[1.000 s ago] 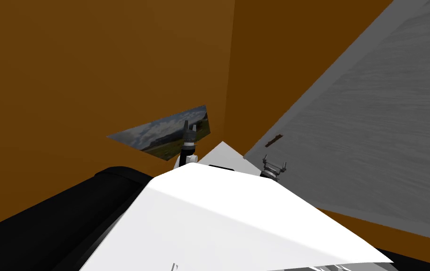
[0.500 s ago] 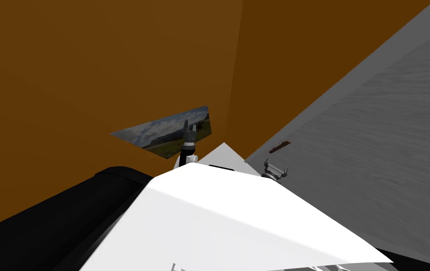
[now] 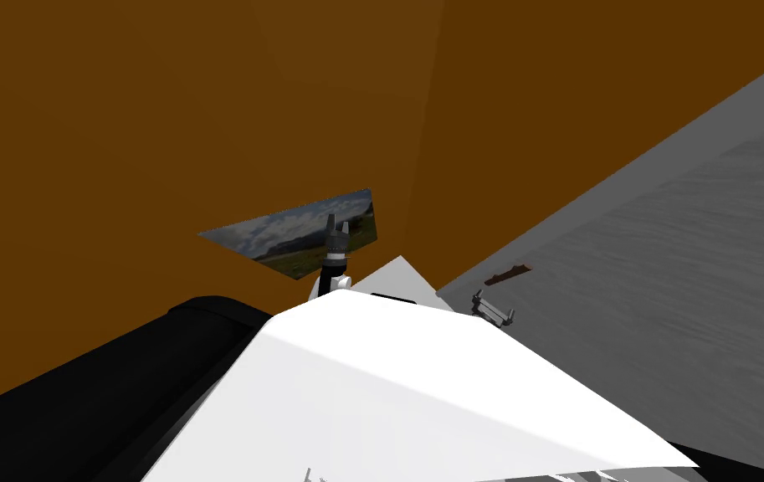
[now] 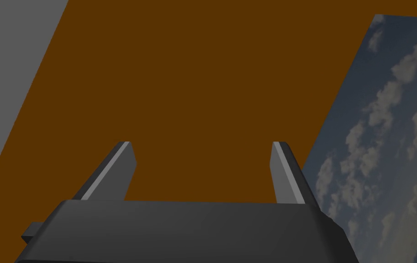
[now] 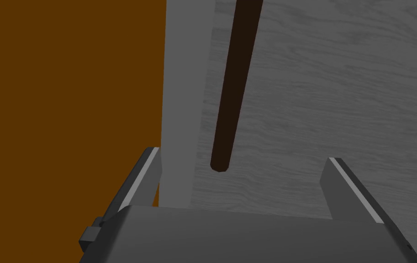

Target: Pull the door open

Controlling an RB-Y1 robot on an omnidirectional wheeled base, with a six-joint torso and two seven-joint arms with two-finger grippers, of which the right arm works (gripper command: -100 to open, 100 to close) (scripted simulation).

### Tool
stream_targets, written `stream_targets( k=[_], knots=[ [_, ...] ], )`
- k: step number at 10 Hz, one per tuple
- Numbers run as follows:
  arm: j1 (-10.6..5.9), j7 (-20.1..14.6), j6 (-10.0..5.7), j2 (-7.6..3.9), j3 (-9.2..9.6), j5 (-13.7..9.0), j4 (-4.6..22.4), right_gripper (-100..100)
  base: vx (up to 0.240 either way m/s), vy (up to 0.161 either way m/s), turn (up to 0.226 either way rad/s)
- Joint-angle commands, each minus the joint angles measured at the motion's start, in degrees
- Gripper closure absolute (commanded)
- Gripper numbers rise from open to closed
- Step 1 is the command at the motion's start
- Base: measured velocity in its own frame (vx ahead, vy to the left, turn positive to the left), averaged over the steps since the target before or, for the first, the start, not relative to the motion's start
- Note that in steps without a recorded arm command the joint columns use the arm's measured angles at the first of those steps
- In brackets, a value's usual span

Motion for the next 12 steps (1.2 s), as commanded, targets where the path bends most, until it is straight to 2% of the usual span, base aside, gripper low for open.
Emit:
stream_targets(
  k=[1,5,6,7,12],
  knots=[
    [-0.26,-1.9,-0.69,0.06,-0.43,-1.8,1.9,-100,0.107,-0.114,0.181],
    [-0.62,-5.5,-2.36,0.21,-1.0,-4.9,5.7,-100,0.08,-0.083,0.131],
    [-1.03,-5.1,-2.2,-0.23,-0.94,-4.3,5.9,-100,0.039,-0.039,0.036],
    [-1.36,-7.7,-2.42,-2.13,-0.63,-4.2,7.9,-100,0.118,0.022,-0.132],
    [-2.03,-12.5,-2.6,-6.07,0.05,-3.8,11.7,-100,0.145,-0.003,-0.065]
  ],
)
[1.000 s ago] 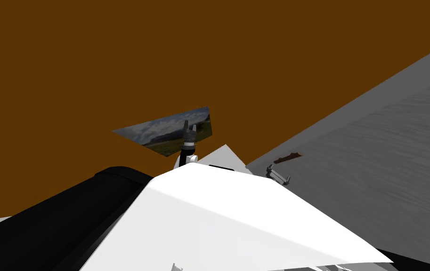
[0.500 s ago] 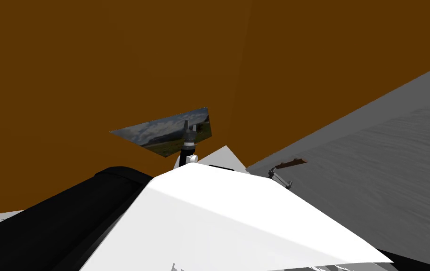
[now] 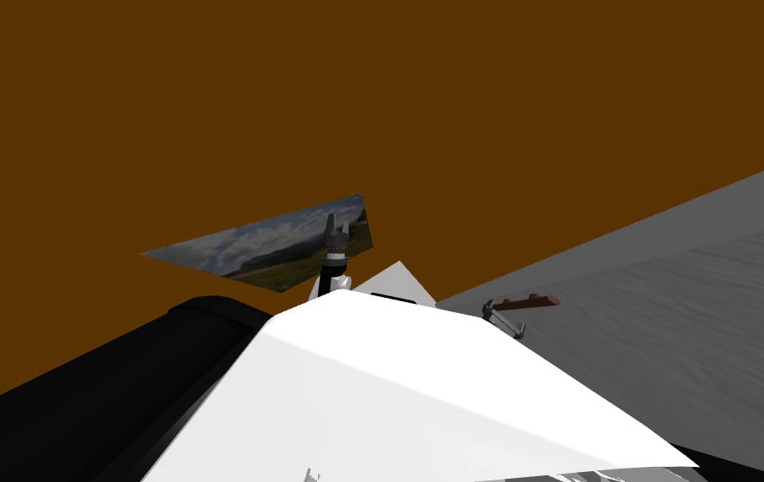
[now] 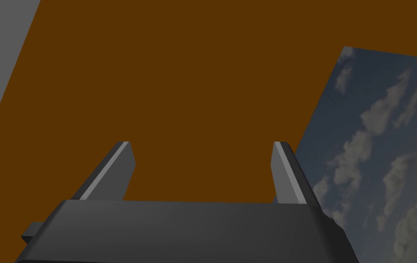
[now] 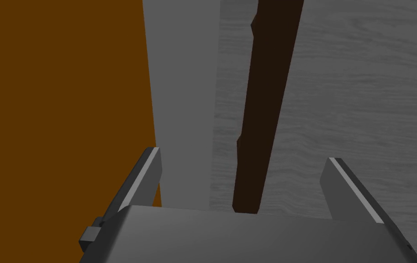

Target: Pull the door open

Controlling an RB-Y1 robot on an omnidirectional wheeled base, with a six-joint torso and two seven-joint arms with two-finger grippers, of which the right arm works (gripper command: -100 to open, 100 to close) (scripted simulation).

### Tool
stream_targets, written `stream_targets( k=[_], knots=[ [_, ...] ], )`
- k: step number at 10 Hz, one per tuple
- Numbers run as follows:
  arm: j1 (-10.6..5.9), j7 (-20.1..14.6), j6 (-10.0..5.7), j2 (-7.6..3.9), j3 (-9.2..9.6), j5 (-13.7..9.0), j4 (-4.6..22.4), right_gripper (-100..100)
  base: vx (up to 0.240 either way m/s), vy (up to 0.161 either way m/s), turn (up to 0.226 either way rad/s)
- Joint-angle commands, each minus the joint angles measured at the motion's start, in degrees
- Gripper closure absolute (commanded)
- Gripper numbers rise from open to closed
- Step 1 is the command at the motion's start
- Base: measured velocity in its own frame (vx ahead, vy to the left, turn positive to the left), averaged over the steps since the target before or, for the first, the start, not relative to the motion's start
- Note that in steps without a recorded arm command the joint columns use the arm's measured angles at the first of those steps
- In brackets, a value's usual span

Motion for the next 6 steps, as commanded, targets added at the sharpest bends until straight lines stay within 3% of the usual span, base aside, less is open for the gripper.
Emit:
stream_targets(
  k=[1,6],
  knots=[
    [-0.22,-1.8,-0.04,-1.42,0.24,0.2,1.4,-100,0.092,-0.049,-0.056],
    [-0.83,-6.2,-0.2,-5.05,0.87,0.6,4.8,-100,0.092,-0.063,-0.04]
  ],
)
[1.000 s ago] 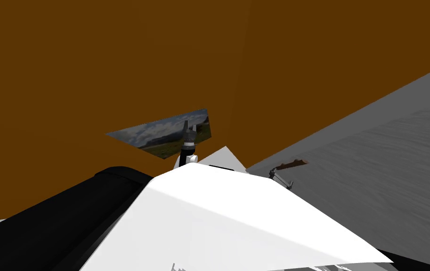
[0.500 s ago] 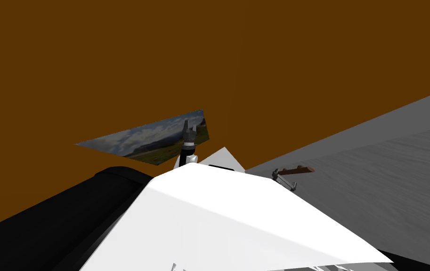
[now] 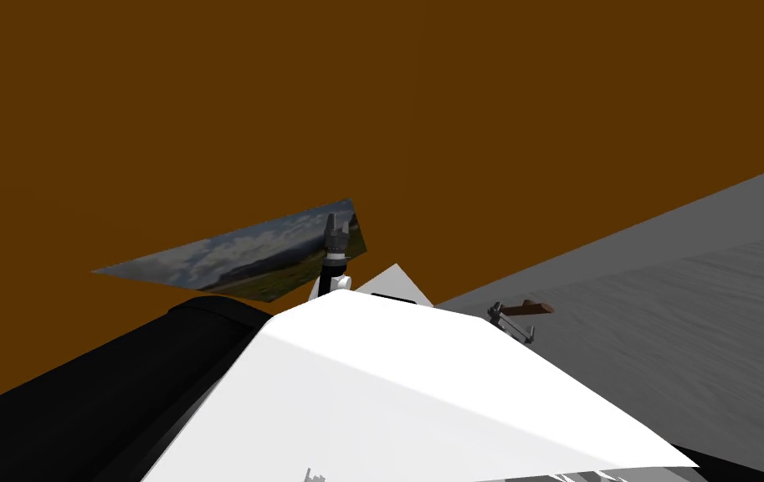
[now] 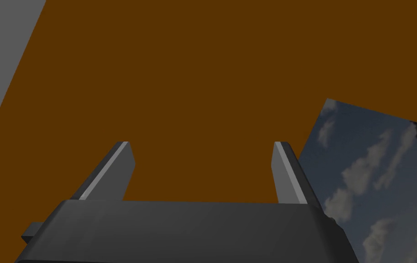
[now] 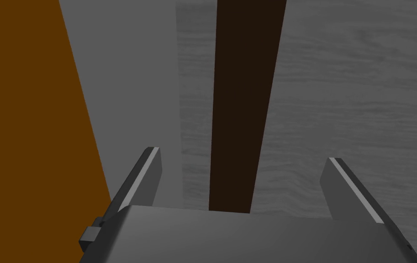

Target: Pull the door open

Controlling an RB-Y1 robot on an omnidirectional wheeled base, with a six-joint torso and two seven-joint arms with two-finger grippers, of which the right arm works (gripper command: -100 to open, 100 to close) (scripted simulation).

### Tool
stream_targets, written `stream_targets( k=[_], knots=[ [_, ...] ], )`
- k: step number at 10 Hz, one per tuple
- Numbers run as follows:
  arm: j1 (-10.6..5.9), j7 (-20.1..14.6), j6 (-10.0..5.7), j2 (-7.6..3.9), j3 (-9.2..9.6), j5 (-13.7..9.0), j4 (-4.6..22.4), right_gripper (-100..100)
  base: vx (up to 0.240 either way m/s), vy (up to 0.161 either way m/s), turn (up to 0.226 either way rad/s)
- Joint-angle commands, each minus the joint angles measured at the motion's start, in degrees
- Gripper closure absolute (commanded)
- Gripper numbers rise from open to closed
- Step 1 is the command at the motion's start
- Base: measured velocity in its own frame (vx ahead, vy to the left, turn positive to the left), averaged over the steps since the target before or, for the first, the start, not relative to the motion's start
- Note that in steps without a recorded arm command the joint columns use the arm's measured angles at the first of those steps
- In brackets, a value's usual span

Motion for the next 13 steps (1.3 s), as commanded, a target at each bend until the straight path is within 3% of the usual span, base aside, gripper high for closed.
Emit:
stream_targets(
  k=[1,2,3,8,13],
  knots=[
    [-0.32,-1.8,-0.26,-1.25,0.28,0.2,1.5,-100,0.137,-0.067,-0.034],
    [-0.16,-0.9,-0.06,-0.74,0.14,0.1,0.8,-100,0.058,-0.027,-0.021],
    [-0.16,-0.9,-0.06,-0.74,0.14,0.1,0.8,100,-0.02,0.02,0.021],
    [-0.16,-0.9,-0.06,-0.74,0.14,0.1,0.8,100,-0.008,0.003,0.001],
    [0.5,-2.7,-0.29,-1.68,3.29,2.0,-0.4,100,-0.165,0.081,0.025]
  ],
)
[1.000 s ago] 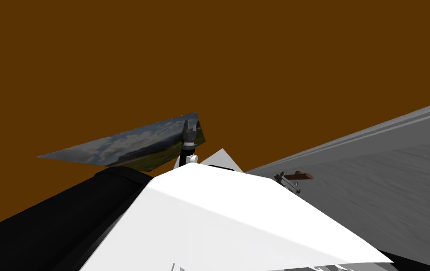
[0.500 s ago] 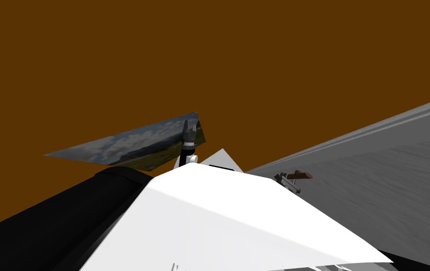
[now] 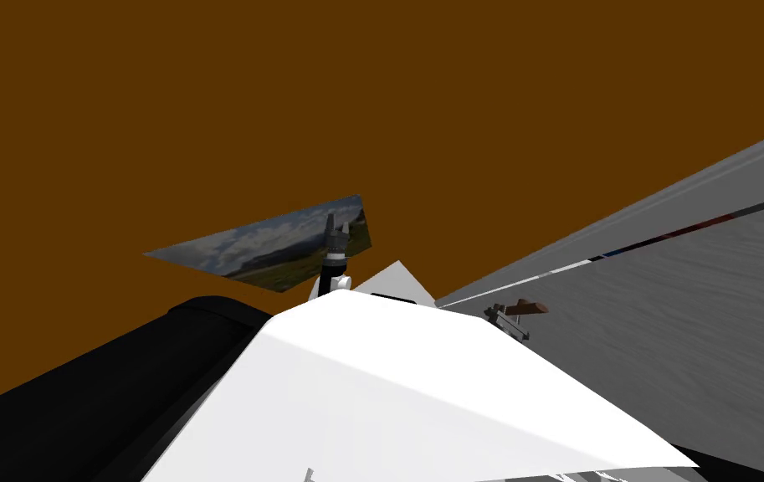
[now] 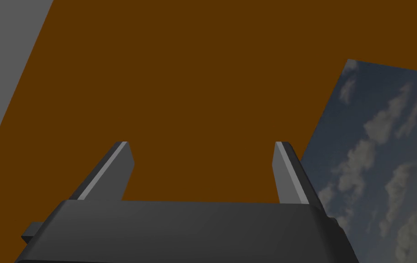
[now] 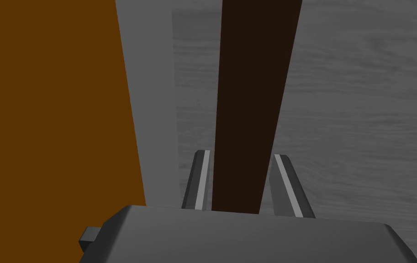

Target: Pull the door open

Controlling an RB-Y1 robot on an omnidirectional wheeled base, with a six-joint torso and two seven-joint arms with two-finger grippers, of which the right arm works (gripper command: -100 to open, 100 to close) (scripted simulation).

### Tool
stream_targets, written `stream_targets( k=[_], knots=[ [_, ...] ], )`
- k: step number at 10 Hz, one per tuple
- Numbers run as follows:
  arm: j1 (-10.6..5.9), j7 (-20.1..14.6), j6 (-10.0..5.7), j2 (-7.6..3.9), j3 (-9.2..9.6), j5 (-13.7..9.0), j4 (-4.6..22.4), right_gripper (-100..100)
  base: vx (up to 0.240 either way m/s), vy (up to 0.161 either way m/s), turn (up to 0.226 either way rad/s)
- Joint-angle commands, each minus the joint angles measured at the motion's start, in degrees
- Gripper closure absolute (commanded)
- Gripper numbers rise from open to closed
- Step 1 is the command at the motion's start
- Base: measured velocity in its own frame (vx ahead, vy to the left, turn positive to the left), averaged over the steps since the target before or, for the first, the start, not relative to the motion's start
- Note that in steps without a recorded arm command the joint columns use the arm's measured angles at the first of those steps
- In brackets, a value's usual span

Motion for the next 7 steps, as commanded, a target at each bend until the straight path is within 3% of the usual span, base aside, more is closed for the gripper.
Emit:
stream_targets(
  k=[1,3,4,5,7],
  knots=[
    [0.51,-1.0,0.03,-0.32,1.92,1.1,-0.9,100,-0.248,0.067,0.072],
    [0.94,-2.1,-0.09,-0.85,3.72,2.2,-1.5,100,-0.274,-0.003,0.105],
    [0.97,-1.7,-0.15,-0.65,3.04,1.8,-1.2,100,-0.112,-0.001,0.042],
    [1.39,-2.4,-0.43,-0.94,4.64,2.8,-1.8,100,-0.159,0.047,0.065],
    [1.82,-3.0,-0.74,-1.38,5.89,3.6,-2.3,100,-0.238,0.021,0.058]
  ],
)
